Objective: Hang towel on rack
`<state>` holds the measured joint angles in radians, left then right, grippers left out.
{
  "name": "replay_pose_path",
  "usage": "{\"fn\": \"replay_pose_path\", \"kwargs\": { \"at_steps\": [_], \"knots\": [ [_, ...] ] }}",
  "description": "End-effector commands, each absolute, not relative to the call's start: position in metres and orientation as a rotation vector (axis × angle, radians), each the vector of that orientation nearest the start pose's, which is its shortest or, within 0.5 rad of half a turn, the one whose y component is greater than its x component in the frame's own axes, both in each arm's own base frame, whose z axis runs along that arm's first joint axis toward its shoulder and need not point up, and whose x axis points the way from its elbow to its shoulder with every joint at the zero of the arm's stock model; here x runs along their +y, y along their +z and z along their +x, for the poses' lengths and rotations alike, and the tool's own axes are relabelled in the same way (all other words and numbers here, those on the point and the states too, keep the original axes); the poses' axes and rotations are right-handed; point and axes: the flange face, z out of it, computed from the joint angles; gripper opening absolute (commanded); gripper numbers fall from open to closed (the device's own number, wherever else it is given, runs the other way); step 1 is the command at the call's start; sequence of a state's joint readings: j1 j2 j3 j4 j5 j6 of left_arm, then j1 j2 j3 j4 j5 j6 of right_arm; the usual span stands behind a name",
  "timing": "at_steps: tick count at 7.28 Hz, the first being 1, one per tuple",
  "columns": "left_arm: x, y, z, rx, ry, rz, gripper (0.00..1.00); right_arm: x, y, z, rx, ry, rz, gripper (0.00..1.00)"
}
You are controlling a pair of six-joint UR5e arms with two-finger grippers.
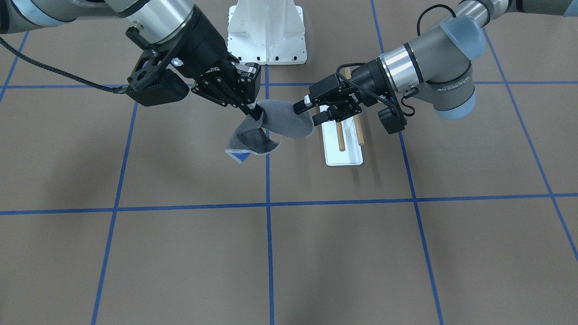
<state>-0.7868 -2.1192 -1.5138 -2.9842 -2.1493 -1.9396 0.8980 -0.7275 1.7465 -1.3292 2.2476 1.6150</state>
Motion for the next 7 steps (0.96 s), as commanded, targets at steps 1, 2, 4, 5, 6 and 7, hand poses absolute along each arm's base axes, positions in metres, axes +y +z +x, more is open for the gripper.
{"fn": "replay_pose_path", "kwargs": {
  "at_steps": [1,2,4,5,6,7],
  "knots": [
    [-0.4919,0.227,0.3743,1.917,-0.258,0.04,0.83,-0.5358,0.0393,-0.3299,-1.345,0.371,-0.04,0.0],
    [-0.4935,0.2283,0.3744,1.935,-0.269,0.058,0.76,-0.5358,0.0392,-0.3292,-1.346,0.369,-0.043,0.0],
    [-0.4929,0.2344,0.3752,1.957,-0.251,0.067,0.52,-0.5362,0.0392,-0.3284,-1.347,0.379,-0.05,0.0],
    [-0.4922,0.2344,0.3758,1.958,-0.249,0.066,0.37,-0.5362,0.0392,-0.3284,-1.347,0.379,-0.05,0.0],
    [-0.4921,0.2342,0.3755,1.962,-0.264,0.046,0.24,-0.5362,0.0392,-0.3284,-1.347,0.379,-0.05,0.0],
    [-0.49,0.2334,0.3734,1.982,-0.264,0.032,0.07,-0.5361,0.0383,-0.3283,-1.348,0.378,-0.05,0.0]
  ]
}}
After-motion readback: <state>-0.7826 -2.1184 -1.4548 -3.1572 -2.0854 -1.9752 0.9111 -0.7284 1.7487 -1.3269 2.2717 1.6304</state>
